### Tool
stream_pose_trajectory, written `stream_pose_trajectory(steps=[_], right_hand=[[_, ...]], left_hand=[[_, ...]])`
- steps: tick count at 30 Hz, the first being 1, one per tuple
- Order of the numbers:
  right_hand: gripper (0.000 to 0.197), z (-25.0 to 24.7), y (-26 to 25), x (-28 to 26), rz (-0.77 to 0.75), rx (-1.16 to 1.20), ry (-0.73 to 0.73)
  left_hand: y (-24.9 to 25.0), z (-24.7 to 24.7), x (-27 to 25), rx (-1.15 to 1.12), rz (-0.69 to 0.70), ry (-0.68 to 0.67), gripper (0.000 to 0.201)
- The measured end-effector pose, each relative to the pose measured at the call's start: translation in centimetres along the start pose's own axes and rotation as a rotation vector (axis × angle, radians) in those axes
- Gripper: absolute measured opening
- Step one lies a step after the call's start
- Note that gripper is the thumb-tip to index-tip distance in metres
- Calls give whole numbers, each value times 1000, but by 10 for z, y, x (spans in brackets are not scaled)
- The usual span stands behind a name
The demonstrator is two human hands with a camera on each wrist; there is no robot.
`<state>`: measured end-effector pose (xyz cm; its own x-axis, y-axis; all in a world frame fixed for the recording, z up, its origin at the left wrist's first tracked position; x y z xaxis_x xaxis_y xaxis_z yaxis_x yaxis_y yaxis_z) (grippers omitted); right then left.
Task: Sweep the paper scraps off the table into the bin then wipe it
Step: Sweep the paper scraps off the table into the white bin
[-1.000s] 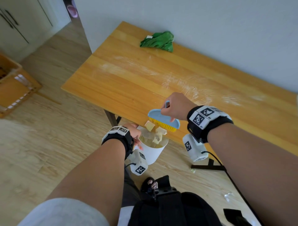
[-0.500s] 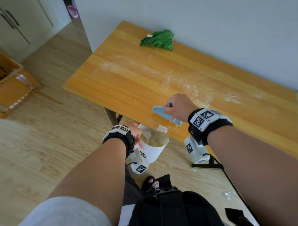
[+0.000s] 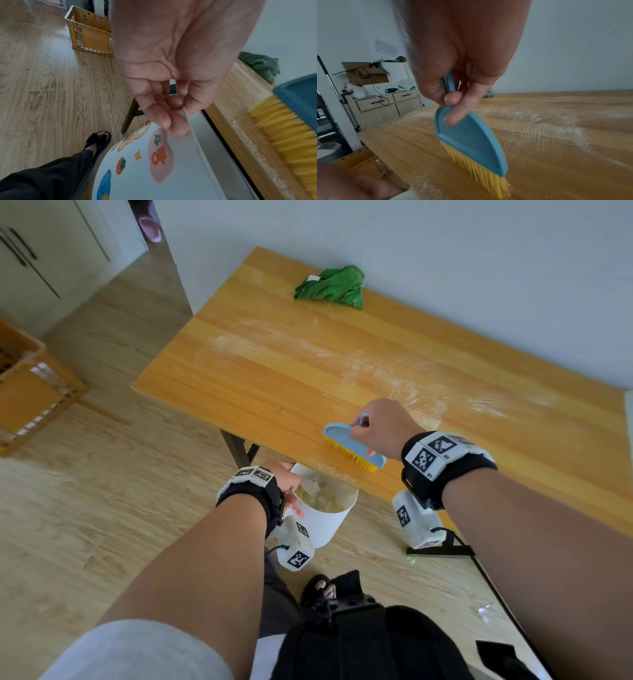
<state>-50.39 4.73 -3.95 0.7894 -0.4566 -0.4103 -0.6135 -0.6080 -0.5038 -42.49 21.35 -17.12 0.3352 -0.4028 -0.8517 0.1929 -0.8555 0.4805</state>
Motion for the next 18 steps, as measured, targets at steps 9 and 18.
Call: stream_pose_trajectory(steps=[9,18], right_hand=[[24,-3,-15,-2,-78,27,56],[36,16,-18,-3,-35,-46,-108]], left_hand=[[2,2,-9,16,13,-31,64],[-1,1,-14,13,30,-19,54]])
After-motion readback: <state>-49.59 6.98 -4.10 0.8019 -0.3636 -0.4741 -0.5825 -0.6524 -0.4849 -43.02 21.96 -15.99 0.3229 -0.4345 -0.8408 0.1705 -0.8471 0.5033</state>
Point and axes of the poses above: each hand's wrist, its own x-axis towards the middle knuckle, its own z-axis out of the palm, y = z × x, the point moved 4 cm from there along x, towards the middle knuckle, and after that the axes turned 3 degrees about x, right-handed, at the moved point
